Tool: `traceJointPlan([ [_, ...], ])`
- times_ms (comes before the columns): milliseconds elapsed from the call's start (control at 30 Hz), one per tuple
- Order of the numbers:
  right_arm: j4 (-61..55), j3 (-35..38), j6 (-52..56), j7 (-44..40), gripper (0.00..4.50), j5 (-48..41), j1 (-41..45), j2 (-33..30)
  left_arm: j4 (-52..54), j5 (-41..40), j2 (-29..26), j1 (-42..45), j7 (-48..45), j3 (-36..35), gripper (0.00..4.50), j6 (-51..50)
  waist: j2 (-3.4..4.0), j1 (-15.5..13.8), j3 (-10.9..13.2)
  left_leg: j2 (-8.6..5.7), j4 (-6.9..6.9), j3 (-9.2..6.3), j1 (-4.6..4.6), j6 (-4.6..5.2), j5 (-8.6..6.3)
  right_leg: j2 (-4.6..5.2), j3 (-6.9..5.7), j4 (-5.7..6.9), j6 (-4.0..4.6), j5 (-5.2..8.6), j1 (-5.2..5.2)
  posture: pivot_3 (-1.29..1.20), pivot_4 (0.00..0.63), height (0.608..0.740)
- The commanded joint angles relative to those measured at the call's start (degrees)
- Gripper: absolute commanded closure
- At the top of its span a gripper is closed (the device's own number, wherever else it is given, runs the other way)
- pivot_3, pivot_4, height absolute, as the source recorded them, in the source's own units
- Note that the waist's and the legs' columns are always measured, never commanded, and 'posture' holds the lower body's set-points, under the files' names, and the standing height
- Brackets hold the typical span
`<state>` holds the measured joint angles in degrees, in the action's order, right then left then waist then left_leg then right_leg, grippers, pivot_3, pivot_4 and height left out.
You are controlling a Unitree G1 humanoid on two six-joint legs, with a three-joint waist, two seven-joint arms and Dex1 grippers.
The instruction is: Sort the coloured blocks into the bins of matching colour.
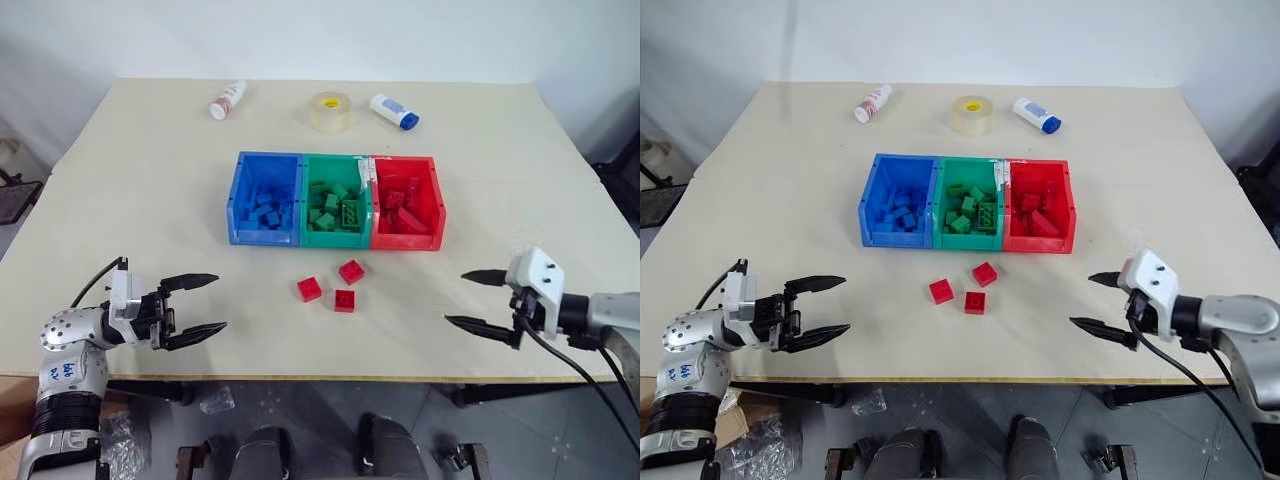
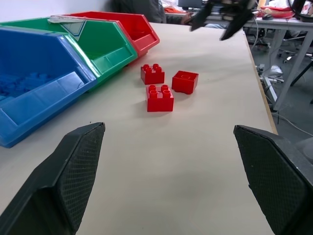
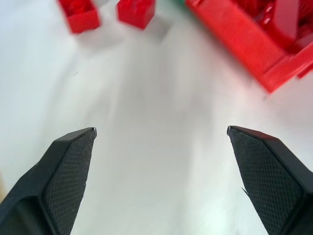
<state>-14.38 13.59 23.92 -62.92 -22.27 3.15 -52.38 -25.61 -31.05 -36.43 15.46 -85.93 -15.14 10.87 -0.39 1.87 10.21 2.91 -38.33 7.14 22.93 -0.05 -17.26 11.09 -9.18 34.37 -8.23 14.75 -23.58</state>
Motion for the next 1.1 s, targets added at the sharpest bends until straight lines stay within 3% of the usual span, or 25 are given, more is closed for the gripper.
traceJointPlan([
  [33, -4.78, -0.16, 1.81, 1.68, 0.01, -1.82, 1.83, -0.12, -0.16, -0.6, 0.04, 0.89, -1.97, -0.15, 0.0, 1.05, 0.0, -0.17, 0.0, 0.0, -0.02, 0.0, 0.0, 0.0, 0.0, 0.0, 0.0, 0.01, 0.0, 0.0, 0.0, 0.0, 0.15, 0.74],
  [167, -6.74, -6.07, 4.52, 3.97, 0.01, -1.32, 5.93, 2.18, -0.11, -0.75, 0.32, 1.29, -1.81, 0.25, 0.0, 1.22, -0.02, -0.31, -0.01, 0.0, -0.09, -0.05, 0.04, 0.01, -0.01, 0.01, -0.01, 0.01, 0.0, 0.0, 0.0, 0.0, 0.15, 0.74],
  [400, -0.7, -21.07, 1.84, 7.13, 0.01, 5.2, 17.39, 12.59, 3.25, -0.87, 1.94, -0.46, -0.01, 0.81, 0.0, 1.02, -0.02, -0.21, -0.01, -0.01, -0.12, -0.05, 0.08, 0.0, -0.01, 0.01, -0.04, 0.04, 0.0, 0.0, -0.01, 0.0, 0.15, 0.74],
  [800, 10.98, -30.12, -3.31, 6.17, 0.01, 10.9, 24.0, 21.38, 8.18, -1.35, 2.98, -3.99, 2.19, 0.55, 0.0, 0.73, -0.04, -0.21, -0.03, 0.0, -0.19, -0.07, 0.11, 0.01, -0.01, 0.0, -0.05, 0.09, 0.0, 0.0, -0.01, 0.0, 0.15, 0.74],
  [1100, 5.66, -29.07, -1.31, 6.15, 3.02, 9.45, 22.54, 21.55, 8.7, -1.27, 3.45, -4.37, 2.97, 0.97, 0.0, 0.93, -0.04, -0.28, -0.03, 0.0, -0.19, -0.08, 0.12, 0.01, -0.01, 0.0, -0.06, 0.09, 0.0, 0.0, -0.02, 0.0, 0.15, 0.74],
])
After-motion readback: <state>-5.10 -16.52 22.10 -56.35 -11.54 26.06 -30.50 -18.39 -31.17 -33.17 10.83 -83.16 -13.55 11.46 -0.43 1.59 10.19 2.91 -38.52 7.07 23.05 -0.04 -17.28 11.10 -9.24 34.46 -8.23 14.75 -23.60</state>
